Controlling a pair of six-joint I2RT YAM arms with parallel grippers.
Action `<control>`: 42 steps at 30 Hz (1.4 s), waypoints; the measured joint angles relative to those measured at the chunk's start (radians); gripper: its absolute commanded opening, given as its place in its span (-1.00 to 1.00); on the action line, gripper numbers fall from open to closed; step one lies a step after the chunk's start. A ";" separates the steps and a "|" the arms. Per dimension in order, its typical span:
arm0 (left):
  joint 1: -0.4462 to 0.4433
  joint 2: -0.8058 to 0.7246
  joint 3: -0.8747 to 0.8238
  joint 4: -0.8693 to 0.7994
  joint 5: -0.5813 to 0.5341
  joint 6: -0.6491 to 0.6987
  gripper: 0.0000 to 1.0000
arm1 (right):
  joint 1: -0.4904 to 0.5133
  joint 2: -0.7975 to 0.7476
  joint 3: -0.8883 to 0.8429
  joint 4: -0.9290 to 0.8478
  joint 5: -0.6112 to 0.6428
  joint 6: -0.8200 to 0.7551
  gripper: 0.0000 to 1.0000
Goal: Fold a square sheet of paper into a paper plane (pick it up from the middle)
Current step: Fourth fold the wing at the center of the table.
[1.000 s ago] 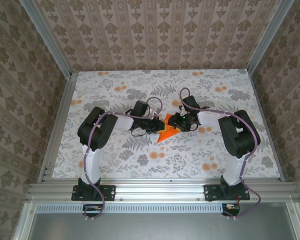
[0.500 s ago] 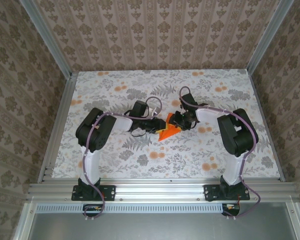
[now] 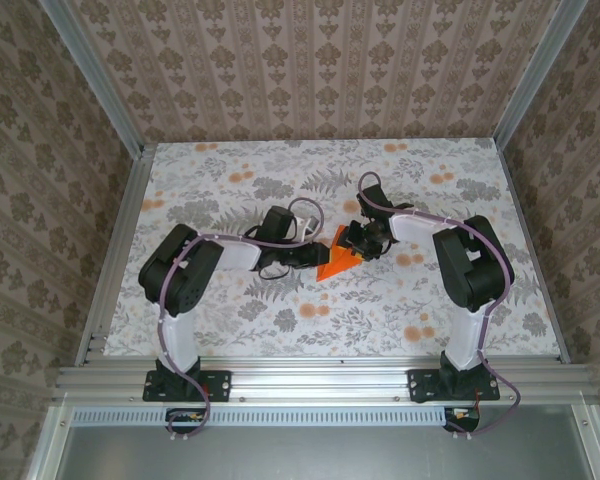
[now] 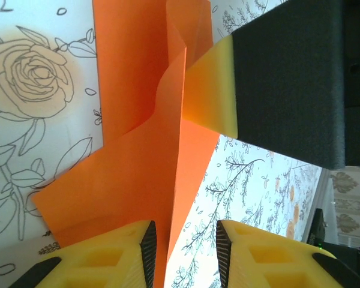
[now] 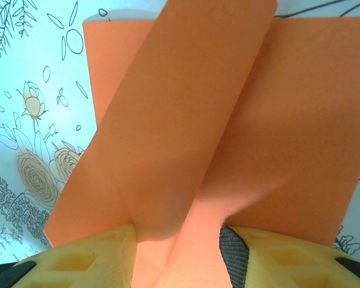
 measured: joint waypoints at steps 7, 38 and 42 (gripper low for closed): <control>-0.028 -0.006 0.001 -0.054 -0.051 0.027 -0.31 | 0.000 0.002 0.004 -0.006 0.000 0.000 -0.06; -0.045 0.078 0.096 -0.072 -0.053 0.034 -0.74 | 0.000 0.003 0.003 -0.006 0.000 0.000 -0.07; -0.045 0.078 0.096 -0.075 -0.070 0.034 -0.83 | 0.000 0.002 0.003 -0.006 0.003 0.006 -0.07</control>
